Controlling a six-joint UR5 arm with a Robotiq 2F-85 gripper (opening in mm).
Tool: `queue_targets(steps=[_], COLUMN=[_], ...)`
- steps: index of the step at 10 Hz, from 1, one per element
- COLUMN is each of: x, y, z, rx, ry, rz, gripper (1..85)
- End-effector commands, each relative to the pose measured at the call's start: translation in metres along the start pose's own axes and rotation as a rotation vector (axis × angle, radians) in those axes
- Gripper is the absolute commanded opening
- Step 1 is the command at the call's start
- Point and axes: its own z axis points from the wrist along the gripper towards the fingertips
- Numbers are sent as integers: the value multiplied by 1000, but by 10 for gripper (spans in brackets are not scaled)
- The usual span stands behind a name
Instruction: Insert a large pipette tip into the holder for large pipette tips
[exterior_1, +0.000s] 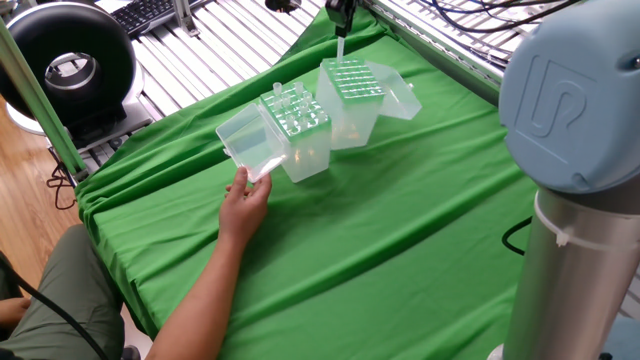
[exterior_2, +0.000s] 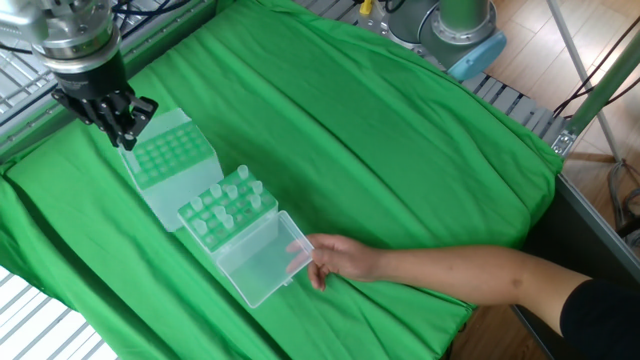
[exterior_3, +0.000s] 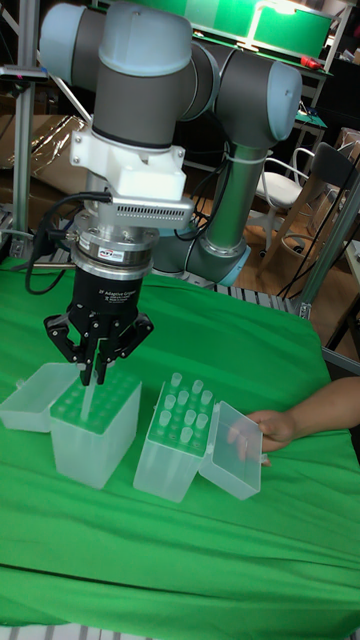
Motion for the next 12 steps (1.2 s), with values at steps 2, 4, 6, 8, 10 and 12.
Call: queue_targets(steps=[2, 4, 6, 8, 10, 12], x=[-5, -6, -5, -6, -11, -11], y=[-2, -2, -6, -5, -5, -5], z=[0, 0, 0, 0, -1, -1], rx=[3, 2, 11, 8, 8, 8], ry=[-22, -24, -21, -25, -45, -45], rz=[-4, -1, 1, 3, -2, -2], gripper=[10, 10, 10, 10, 10, 10])
